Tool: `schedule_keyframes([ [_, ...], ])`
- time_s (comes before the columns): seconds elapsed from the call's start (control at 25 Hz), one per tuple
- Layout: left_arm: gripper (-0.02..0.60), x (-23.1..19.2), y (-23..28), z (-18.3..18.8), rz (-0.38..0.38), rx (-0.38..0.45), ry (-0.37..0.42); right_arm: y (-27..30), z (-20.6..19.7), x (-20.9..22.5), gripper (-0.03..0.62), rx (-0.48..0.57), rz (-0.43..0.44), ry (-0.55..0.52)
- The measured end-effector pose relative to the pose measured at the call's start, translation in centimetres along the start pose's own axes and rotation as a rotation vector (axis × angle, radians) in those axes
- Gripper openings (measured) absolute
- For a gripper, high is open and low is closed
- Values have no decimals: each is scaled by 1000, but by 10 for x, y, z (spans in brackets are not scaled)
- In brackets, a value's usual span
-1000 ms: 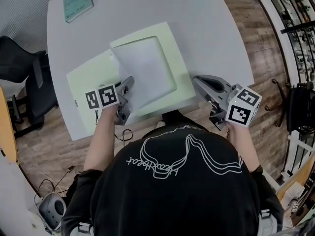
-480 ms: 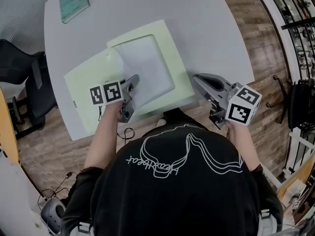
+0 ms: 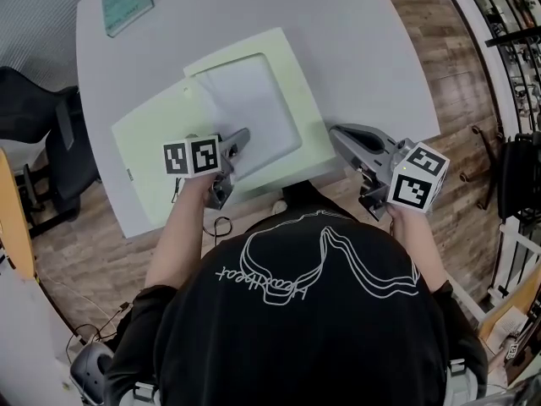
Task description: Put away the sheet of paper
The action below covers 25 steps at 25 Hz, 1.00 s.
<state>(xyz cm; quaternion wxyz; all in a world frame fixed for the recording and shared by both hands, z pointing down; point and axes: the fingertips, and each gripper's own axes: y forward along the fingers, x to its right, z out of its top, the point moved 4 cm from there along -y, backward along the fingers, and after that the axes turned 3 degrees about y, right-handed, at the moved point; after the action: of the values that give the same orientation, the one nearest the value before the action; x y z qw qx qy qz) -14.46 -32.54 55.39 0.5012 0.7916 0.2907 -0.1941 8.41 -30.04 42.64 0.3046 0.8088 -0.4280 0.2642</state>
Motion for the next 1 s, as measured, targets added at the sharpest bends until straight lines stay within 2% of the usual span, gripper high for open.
schedule_keyframes([
  [0.08, 181, 1, -3, -1, 36, -5, 49, 2, -2, -3, 9, 0, 10, 4],
  [0.24, 231, -4, -12, 0, 179, -4, 140, 4, -3, -7, 9, -5, 26, 7],
  [0.32, 238, -9, -17, 2, 230, 6, 148, 4, -2, -8, 9, -7, 31, 7],
  [0.44, 242, -15, -28, 4, 260, 36, 128, 5, -2, -10, 9, -11, 35, 0],
  [0.6, 244, -13, -55, 12, 296, 126, 136, 5, -2, -18, 9, -12, 39, -23],
  [0.68, 244, -5, -69, 17, 290, 173, 158, 4, 1, -24, 9, -1, 50, -32],
  [0.84, 242, 26, -90, 33, 228, 259, 230, 6, 13, -29, 9, 13, 74, -56],
  [0.92, 238, 48, -102, 37, 174, 303, 286, 6, 17, -37, 9, 17, 86, -78],
  [1.0, 199, 73, -121, 28, 107, 334, 373, 4, 13, -54, 9, 29, 103, -106],
])
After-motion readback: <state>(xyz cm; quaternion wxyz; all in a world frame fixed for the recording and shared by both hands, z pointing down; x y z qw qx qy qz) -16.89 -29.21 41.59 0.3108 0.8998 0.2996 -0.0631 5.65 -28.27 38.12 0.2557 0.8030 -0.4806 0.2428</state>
